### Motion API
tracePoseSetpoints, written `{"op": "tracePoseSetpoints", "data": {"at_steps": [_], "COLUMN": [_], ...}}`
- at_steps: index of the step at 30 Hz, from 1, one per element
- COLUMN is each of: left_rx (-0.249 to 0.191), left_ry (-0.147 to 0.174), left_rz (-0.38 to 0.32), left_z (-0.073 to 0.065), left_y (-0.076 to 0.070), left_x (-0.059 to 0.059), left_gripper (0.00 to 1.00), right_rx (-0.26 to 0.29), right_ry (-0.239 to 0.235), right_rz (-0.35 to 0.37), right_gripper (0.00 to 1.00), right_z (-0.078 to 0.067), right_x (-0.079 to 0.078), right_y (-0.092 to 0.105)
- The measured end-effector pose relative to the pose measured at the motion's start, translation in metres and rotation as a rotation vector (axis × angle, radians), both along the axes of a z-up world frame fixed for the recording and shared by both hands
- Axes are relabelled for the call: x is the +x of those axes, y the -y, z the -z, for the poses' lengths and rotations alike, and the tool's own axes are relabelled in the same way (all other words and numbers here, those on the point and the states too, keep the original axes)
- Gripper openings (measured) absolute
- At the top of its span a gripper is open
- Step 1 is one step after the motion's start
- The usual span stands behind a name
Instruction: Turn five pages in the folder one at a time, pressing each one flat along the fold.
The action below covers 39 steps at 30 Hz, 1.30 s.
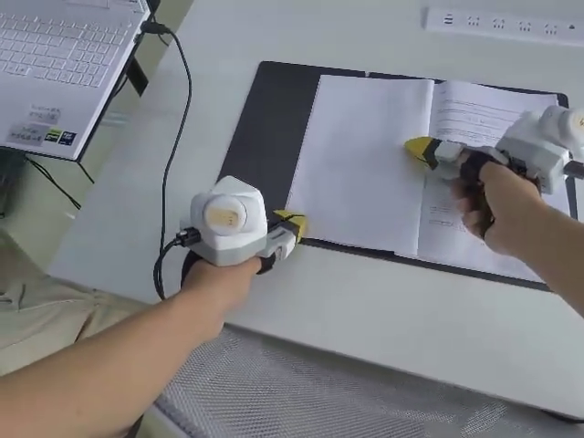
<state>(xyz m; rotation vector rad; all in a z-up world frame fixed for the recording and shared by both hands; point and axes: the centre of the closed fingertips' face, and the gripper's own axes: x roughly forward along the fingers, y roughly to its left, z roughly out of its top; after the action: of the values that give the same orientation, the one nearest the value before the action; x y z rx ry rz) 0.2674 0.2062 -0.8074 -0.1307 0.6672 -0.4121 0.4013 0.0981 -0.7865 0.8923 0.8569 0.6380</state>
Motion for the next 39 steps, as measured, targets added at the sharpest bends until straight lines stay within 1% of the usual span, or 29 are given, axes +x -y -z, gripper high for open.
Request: {"op": "tracePoseSetpoints", "data": {"at_steps": [2, 3, 4, 6, 8, 15, 18, 22, 23, 27, 28, 31, 34, 37, 39], "left_rx": [0.001, -0.001, -0.002, -0.004, -0.005, -0.011, -0.011, -0.007, -0.005, -0.002, -0.002, 0.003, 0.009, 0.011, 0.014], "left_ry": [0.001, 0.0, 0.0, 0.0, 0.001, 0.001, 0.003, 0.004, 0.005, 0.009, 0.01, 0.01, 0.01, 0.014, 0.015], "left_rz": [0.002, 0.001, 0.0, -0.002, -0.004, -0.004, -0.005, -0.004, -0.004, 0.001, 0.002, 0.008, 0.011, 0.009, 0.011], "left_z": [0.0, 0.001, 0.001, 0.0, -0.001, 0.008, 0.01, 0.012, 0.012, 0.013, 0.013, 0.013, 0.013, 0.013, 0.013], "left_y": [0.0, -0.001, -0.001, 0.0, 0.0, -0.005, -0.006, -0.006, -0.006, -0.006, -0.006, -0.006, -0.006, -0.005, -0.005], "left_x": [0.0, 0.001, 0.001, 0.0, -0.001, 0.006, 0.008, 0.01, 0.01, 0.01, 0.009, 0.01, 0.01, 0.009, 0.009], "left_gripper": [0.0, 0.0, 0.0, 0.0, 0.0, 0.0, 0.0, 0.0, 0.0, 0.0, 0.0, 0.0, 0.0, 0.0, 0.0], "right_rx": [0.013, 0.005, 0.005, 0.015, 0.013, 0.012, 0.016, 0.024, 0.027, 0.063, 0.068, 0.092, 0.106, 0.143, 0.144], "right_ry": [-0.004, 0.003, -0.013, -0.024, -0.027, -0.043, -0.048, -0.057, -0.057, -0.086, -0.079, -0.087, -0.084, -0.094, -0.088], "right_rz": [0.016, 0.031, 0.04, 0.044, 0.05, 0.068, 0.091, 0.117, 0.127, 0.185, 0.201, 0.247, 0.276, 0.341, 0.365], "right_gripper": [0.0, 0.0, 0.0, 0.0, 0.0, 0.0, 0.0, 0.0, 0.0, 0.0, 0.0, 0.0, 0.0, 0.0, 0.0], "right_z": [-0.001, -0.001, 0.001, 0.001, 0.002, 0.002, 0.003, 0.004, 0.004, 0.006, 0.005, 0.005, 0.003, 0.003, 0.003], "right_x": [0.007, 0.012, 0.016, 0.021, 0.024, 0.043, 0.055, 0.064, 0.066, 0.078, 0.082, 0.092, 0.099, 0.111, 0.116], "right_y": [0.0, 0.003, 0.004, 0.004, 0.005, 0.003, 0.002, 0.003, 0.003, 0.005, 0.006, 0.007, 0.007, 0.011, 0.013]}}
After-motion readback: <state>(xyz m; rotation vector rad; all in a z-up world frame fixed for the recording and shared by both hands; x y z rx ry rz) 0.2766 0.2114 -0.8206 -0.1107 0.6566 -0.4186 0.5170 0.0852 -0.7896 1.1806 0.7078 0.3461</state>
